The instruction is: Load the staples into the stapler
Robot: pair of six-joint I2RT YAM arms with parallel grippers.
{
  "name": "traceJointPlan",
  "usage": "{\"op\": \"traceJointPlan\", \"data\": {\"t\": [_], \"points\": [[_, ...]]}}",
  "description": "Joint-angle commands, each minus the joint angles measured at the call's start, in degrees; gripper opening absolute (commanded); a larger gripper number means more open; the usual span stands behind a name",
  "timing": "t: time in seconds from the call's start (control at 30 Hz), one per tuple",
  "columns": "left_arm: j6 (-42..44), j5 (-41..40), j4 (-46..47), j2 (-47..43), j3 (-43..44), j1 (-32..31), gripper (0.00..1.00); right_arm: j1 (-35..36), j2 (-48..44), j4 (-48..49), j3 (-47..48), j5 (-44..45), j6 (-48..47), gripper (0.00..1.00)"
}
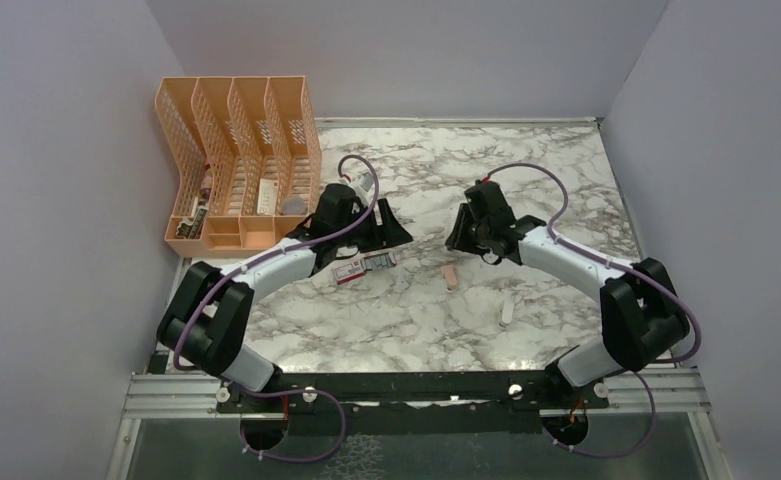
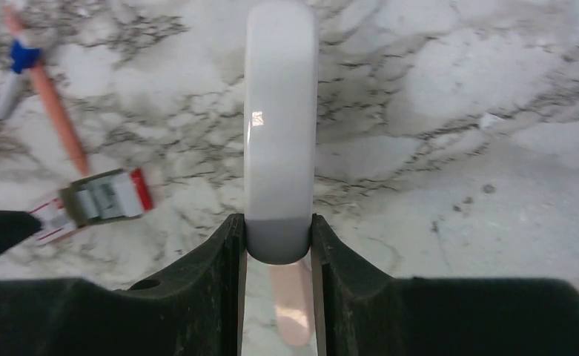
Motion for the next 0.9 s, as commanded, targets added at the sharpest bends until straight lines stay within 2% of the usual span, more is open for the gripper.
{"op": "traceJointPlan", "data": {"t": [0.0, 0.23, 0.37, 0.53, 0.67, 0.87], "points": [[-5.58, -1.80, 12.39, 3.30, -0.85, -1.42, 0.64, -0.16, 1.77, 6.02, 4.00, -12.58, 3.59, 0.12], [-5.88, -2.74, 15.59, 8.44, 0.28, -3.42, 0.52, -0.25, 5.30, 9.14, 6.11, -19.18, 9.42, 0.11], [-6.85, -1.93, 18.60, 10.65, -1.45, -3.78, 0.44, -1.04, 6.33, 9.81, 6.58, -21.89, 9.50, 0.10], [-7.55, 0.28, 22.66, 12.45, -2.68, -4.12, 0.41, -2.44, 6.91, 10.11, 6.54, -25.36, 9.34, 0.09], [-7.44, 0.26, 23.62, 13.86, -2.98, -4.21, 0.32, -2.95, 6.67, 10.16, 6.42, -27.05, 9.63, 0.09], [-7.43, 1.95, 25.32, 15.15, -2.43, -4.56, 0.31, -3.21, 6.47, 10.20, 5.84, -29.45, 9.63, 0.09]]}}
